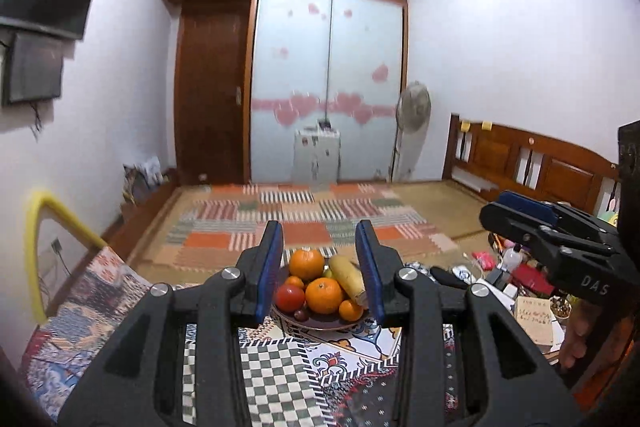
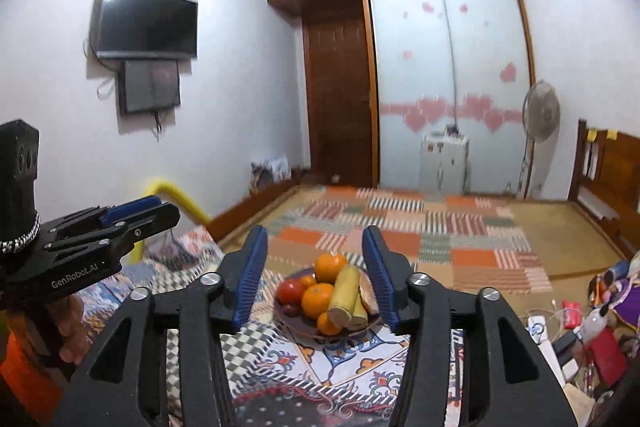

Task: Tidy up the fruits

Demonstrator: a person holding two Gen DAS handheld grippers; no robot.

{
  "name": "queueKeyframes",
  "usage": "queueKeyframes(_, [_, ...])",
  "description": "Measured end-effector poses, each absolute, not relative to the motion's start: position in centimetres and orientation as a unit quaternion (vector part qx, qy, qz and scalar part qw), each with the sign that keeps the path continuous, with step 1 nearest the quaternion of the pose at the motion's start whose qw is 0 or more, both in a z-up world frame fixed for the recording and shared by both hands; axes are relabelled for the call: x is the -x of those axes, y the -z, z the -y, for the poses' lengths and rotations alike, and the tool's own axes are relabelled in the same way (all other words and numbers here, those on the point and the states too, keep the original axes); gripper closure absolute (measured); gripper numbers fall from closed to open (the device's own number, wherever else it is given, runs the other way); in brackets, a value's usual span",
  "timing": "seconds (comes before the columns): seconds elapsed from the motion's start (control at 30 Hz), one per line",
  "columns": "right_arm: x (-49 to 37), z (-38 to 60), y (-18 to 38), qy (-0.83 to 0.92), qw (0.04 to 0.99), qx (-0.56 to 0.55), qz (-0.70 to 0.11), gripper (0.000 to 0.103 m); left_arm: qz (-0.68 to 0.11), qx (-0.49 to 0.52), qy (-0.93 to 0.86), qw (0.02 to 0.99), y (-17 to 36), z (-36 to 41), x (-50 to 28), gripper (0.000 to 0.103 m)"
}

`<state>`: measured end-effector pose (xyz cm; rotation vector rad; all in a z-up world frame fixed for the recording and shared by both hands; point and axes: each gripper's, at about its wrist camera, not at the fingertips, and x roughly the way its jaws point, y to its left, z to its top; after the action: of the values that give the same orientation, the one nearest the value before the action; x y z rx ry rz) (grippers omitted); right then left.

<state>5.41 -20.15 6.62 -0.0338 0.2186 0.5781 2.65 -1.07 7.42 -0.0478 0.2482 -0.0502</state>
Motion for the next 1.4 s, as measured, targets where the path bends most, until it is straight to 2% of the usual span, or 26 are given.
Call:
queueKeyframes(0.1, [-3.2, 20.4, -7.0, -0.281, 0.956, 0.014, -0.085, 0.051, -0.103, 0.025, 0.021, 0.994, -8.0, 1.3, 0.2, 0.056])
queueKeyframes(0.27, [-1.2, 20.4, -7.1, -0.275, 0.959, 0.005, -0.063, 0.037, -0.078, 0.025, 0.017, 0.996, -8.4, 1.8, 3.6, 0.047])
queueKeyframes(0.33, [-0.7, 20.5, -7.0, -0.269, 0.961, 0.003, -0.059, 0.030, -0.071, 0.021, 0.015, 0.997, -8.4, 2.1, 4.5, 0.036])
queueKeyframes(0.47, [-0.7, 20.6, -6.7, -0.250, 0.967, 0.007, -0.052, 0.018, -0.065, 0.011, 0.017, 0.998, -8.3, 2.4, 5.6, 0.032])
queueKeyframes(0.6, [0.5, 21.1, -6.6, -0.245, 0.968, 0.002, -0.051, 0.011, -0.062, 0.000, 0.015, 0.998, -8.0, 2.8, 6.1, 0.021])
queueKeyframes(0.7, [0.8, 21.5, -6.3, -0.236, 0.971, -0.001, -0.046, 0.001, -0.060, -0.004, 0.015, 0.998, -7.8, 3.2, 6.4, 0.017])
queueKeyframes(0.83, [2.0, 21.8, -5.8, -0.234, 0.971, 0.000, -0.046, 0.000, -0.057, -0.001, 0.016, 0.998, -7.6, 3.3, 6.7, 0.010])
queueKeyframes(1.4, [2.8, 21.6, -5.6, -0.233, 0.971, 0.007, -0.044, 0.000, -0.052, 0.008, 0.013, 0.999, -7.3, 3.0, 7.1, 0.002])
